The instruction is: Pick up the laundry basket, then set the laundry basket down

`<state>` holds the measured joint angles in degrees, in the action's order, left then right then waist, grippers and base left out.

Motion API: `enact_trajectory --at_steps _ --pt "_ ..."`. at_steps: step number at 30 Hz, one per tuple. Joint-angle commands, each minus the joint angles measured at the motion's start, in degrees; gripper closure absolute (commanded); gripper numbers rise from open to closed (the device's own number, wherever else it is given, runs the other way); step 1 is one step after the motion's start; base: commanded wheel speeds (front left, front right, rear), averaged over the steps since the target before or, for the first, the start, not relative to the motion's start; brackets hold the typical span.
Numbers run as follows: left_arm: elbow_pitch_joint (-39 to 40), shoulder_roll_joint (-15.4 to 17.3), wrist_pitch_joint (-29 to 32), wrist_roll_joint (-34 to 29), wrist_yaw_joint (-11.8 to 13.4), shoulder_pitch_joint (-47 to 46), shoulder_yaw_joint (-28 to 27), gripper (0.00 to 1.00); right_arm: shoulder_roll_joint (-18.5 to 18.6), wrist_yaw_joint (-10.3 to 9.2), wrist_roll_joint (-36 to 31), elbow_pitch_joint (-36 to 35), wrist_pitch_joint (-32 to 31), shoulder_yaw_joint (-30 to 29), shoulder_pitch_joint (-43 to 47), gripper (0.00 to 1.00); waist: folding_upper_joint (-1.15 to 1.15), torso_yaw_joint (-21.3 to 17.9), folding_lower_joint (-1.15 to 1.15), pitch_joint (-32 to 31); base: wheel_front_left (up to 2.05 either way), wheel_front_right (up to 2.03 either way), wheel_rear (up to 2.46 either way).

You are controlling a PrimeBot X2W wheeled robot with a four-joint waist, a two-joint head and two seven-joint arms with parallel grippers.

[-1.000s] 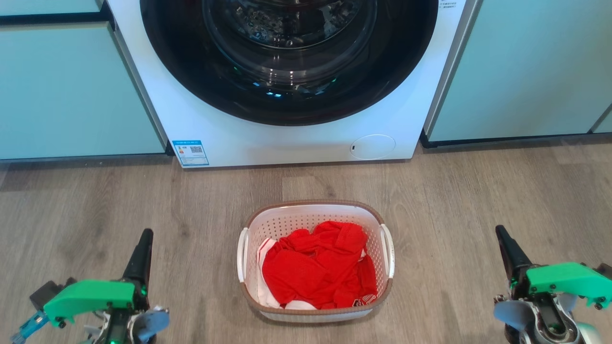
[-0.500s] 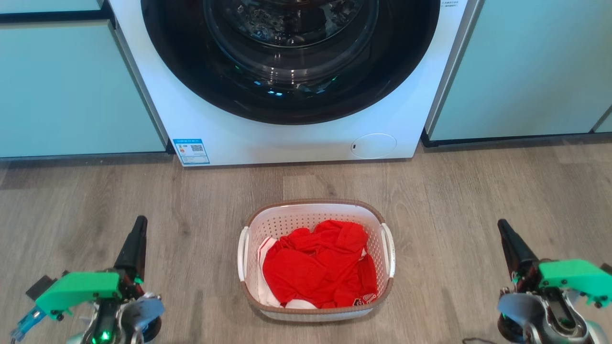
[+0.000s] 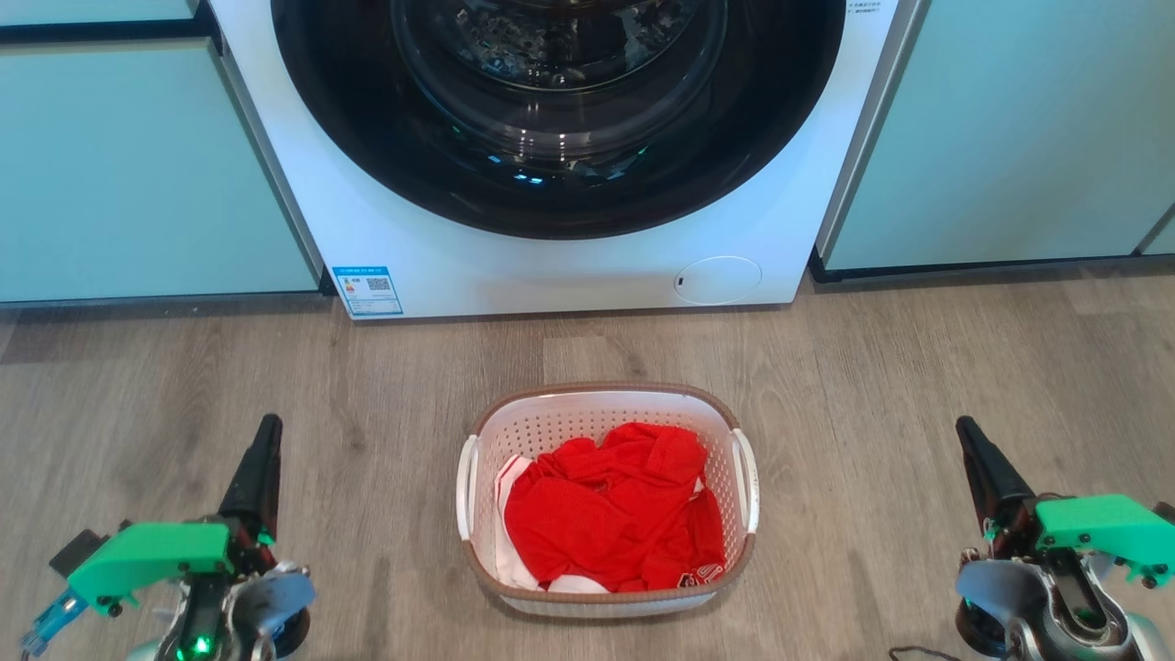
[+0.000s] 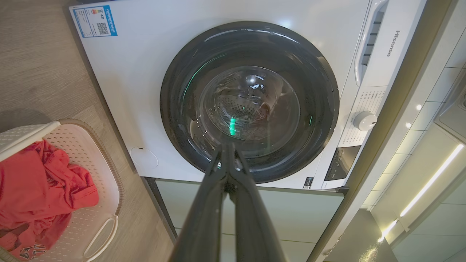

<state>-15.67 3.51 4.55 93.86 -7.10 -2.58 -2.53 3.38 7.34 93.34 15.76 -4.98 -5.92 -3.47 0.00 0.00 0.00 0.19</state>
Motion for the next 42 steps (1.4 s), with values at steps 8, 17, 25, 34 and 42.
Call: enact_trajectory --at_steps 8,17,25,34,42 --pt "1.7 0.5 0.7 -0.4 -0.4 -3.5 -2.4 1.0 0.4 0.14 -0.1 -1.8 -0.5 0.7 -2.6 1.0 0.0 0.0 0.0 0.0 0.0 0.0 0.0" --pt "1.7 0.4 0.8 -0.5 -0.4 -3.5 -2.6 1.0 0.3 0.14 -0.2 -1.8 -0.6 0.5 -2.6 1.0 0.0 0.0 0.0 0.0 0.0 0.0 0.0" --pt "1.7 0.3 0.9 -0.6 -0.4 -3.5 -2.7 1.0 0.2 0.14 -0.3 -1.8 -0.7 0.4 -2.6 1.0 0.0 0.0 0.0 0.0 0.0 0.0 0.0" --pt "1.7 0.2 1.0 -0.7 -0.4 -3.5 -2.8 1.0 0.2 0.14 -0.4 -1.8 -0.8 0.3 -2.6 1.0 0.0 0.0 0.0 0.0 0.0 0.0 0.0" --pt "1.7 0.1 1.1 -0.8 -0.4 -3.5 -3.0 1.0 0.1 0.14 -0.5 -1.8 -0.9 0.2 -2.6 1.0 0.0 0.0 0.0 0.0 0.0 0.0 0.0"
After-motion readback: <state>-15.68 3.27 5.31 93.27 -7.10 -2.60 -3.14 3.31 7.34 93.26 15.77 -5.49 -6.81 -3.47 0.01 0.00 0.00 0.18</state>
